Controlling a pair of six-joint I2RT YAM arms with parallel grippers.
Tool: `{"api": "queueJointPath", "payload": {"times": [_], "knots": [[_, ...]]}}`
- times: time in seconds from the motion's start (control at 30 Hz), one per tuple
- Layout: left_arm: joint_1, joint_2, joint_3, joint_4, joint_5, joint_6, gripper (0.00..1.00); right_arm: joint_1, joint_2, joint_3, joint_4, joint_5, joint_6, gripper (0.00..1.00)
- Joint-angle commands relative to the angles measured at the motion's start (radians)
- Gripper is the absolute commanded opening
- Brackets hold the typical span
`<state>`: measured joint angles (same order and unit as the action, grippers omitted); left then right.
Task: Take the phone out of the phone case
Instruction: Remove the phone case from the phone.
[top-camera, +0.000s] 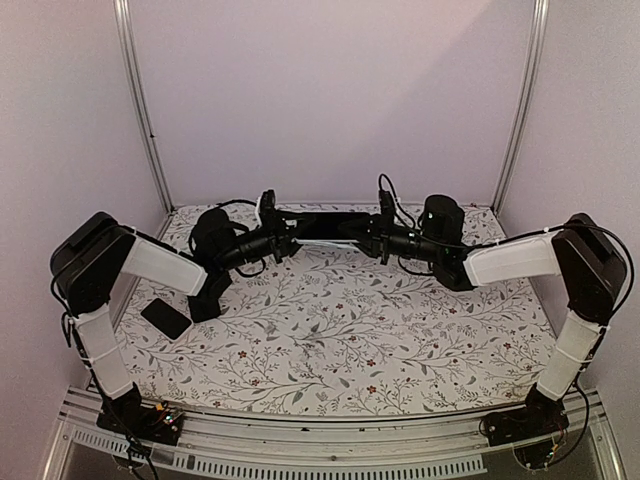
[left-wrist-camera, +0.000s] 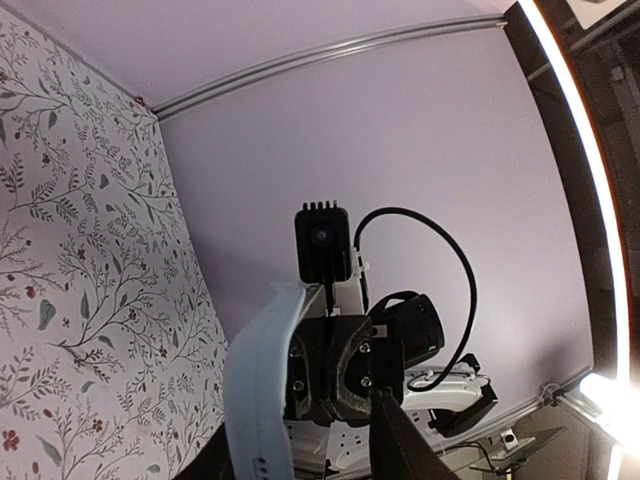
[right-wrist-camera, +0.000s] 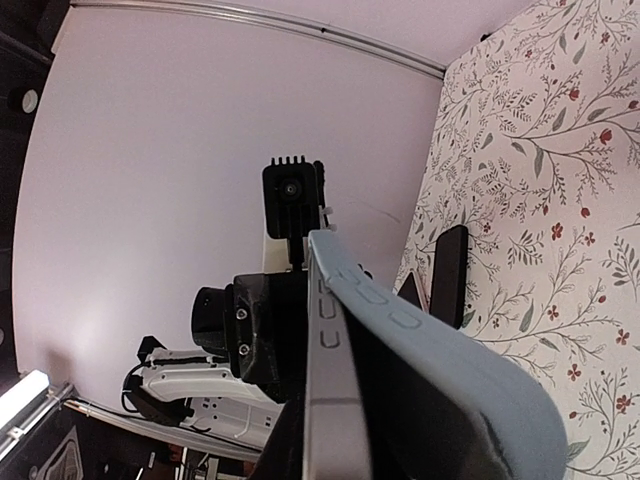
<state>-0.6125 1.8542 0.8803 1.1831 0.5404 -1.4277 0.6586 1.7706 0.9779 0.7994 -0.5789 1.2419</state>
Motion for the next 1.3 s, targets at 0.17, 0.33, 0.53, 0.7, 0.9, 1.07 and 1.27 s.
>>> {"api": "queueJointPath", "payload": {"times": [0.17, 0.33, 0.53, 0.7, 0.9, 1.07, 1.27], "knots": [[0.001, -0.047, 0.039, -0.006, 0.151, 0.058, 0.47, 0.011, 0.025, -0.022, 0.003, 0.045, 0.001, 0.09], [0.008, -0.057, 0.029, -0.056, 0.155, 0.101, 0.55, -0.004, 0.025, -0.022, 0.015, 0.052, 0.006, 0.09], [0.01, -0.122, 0.044, -0.273, 0.144, 0.306, 0.68, -0.01, 0.048, 0.03, 0.034, 0.037, 0.019, 0.09], [0.008, -0.172, 0.045, -0.394, 0.115, 0.424, 0.72, -0.006, 0.072, 0.07, 0.096, 0.043, 0.075, 0.09], [0.007, -0.19, 0.018, -0.374, 0.095, 0.439, 0.73, 0.002, 0.095, 0.105, 0.123, 0.084, 0.102, 0.09], [0.006, -0.22, -0.015, -0.368, 0.041, 0.47, 0.76, 0.021, 0.118, 0.128, 0.178, 0.109, 0.154, 0.09], [-0.009, -0.267, -0.05, -0.378, -0.066, 0.532, 0.76, 0.055, 0.132, 0.146, 0.257, 0.166, 0.199, 0.09]]}}
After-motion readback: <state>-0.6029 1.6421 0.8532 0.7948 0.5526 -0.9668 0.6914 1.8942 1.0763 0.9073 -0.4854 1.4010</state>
